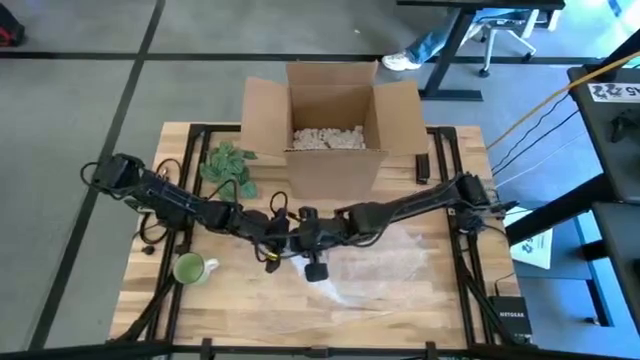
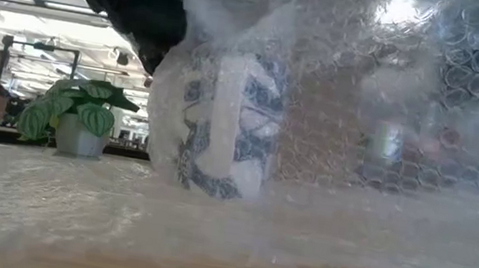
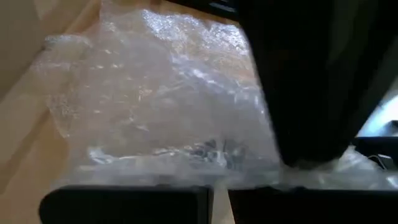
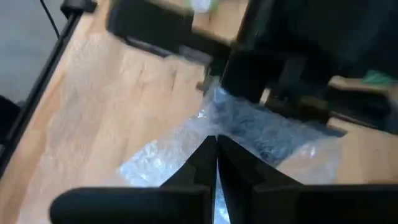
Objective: Wrap mug
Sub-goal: Wrap the blue mug in bubble wrap
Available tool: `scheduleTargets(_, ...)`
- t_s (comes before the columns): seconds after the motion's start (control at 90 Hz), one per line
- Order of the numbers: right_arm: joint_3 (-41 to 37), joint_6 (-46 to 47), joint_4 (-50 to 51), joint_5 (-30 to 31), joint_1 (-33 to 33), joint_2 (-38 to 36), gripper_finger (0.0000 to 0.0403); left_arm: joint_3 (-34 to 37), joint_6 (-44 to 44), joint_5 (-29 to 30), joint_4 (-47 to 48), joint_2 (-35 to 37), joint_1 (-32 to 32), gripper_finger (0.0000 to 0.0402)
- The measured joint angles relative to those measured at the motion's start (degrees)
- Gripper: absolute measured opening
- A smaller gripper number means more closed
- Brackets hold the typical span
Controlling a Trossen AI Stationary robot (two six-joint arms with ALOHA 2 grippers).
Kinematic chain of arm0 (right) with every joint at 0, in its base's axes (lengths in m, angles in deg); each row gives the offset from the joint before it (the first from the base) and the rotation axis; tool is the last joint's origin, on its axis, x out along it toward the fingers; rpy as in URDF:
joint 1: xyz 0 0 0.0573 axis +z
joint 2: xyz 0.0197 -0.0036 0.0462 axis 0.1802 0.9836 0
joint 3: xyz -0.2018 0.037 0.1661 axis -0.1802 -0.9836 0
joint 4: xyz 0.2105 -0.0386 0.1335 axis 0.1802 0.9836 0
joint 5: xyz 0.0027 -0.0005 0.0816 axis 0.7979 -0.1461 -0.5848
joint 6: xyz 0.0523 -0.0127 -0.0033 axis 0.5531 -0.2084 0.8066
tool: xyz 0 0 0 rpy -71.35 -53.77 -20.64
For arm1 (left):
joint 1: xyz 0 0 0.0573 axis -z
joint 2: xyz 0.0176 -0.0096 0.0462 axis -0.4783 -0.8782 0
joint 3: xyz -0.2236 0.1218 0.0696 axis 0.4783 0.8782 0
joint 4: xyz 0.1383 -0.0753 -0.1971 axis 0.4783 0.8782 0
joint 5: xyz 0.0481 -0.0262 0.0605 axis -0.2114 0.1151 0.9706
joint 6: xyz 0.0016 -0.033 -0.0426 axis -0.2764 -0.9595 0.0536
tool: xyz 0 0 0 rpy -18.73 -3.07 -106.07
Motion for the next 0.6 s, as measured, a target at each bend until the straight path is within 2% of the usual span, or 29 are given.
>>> scheduleTargets(0.333,0.0,5.3,10.1,1.3,0.0,0.0,0.0000,0.0,0.0,0.1,0.9,0.0,-0.1,0.0013)
scheduleTargets(0.6,0.0,9.2,14.8,-2.0,0.0,0.0,0.0000,0.0,0.2,-0.3,1.9,0.7,0.0,0.0013)
